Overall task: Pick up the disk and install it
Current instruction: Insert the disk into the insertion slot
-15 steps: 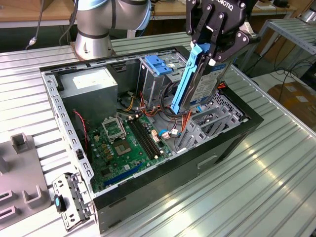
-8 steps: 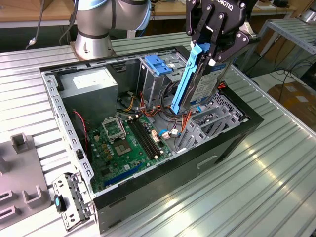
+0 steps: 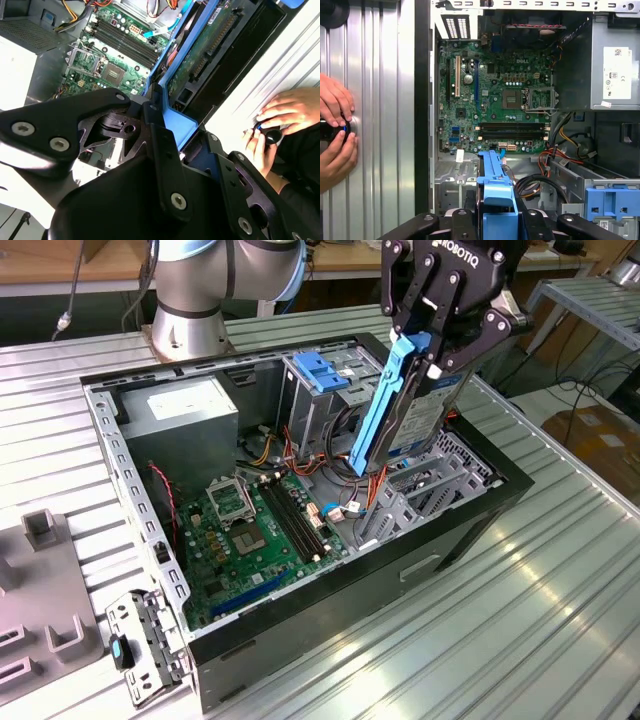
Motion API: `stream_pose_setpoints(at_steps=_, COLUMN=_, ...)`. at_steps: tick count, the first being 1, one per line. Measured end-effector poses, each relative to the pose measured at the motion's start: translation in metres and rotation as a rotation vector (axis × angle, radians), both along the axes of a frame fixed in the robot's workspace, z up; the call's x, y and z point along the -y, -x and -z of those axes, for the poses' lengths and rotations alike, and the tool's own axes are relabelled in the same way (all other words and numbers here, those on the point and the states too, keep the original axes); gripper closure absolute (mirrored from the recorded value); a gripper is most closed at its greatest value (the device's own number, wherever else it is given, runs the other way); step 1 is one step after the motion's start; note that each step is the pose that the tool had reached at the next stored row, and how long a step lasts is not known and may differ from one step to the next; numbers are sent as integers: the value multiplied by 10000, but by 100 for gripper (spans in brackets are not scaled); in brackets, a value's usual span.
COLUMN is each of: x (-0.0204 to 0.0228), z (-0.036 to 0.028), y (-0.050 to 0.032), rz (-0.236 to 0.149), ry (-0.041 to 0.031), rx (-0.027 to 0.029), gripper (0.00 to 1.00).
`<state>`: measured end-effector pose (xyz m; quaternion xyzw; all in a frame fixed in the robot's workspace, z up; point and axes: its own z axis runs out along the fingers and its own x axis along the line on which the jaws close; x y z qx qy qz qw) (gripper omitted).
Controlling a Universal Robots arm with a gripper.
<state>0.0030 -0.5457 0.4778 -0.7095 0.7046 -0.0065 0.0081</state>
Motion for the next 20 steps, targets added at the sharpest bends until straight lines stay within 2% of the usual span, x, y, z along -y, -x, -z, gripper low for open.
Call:
stream_pose_setpoints(at_steps=4, x=10, z=2, y=-17, rz=-1, ry=0, rx=0, gripper=63)
stream_pose_setpoints(at_steps=17, x=13, z=11, y=-175, rz=0, ry=1, rx=0, gripper=63)
stream_pose_setpoints(at_steps=20, x=14, z=17, y=-243, rz=0, ry=0, rx=0, gripper=63)
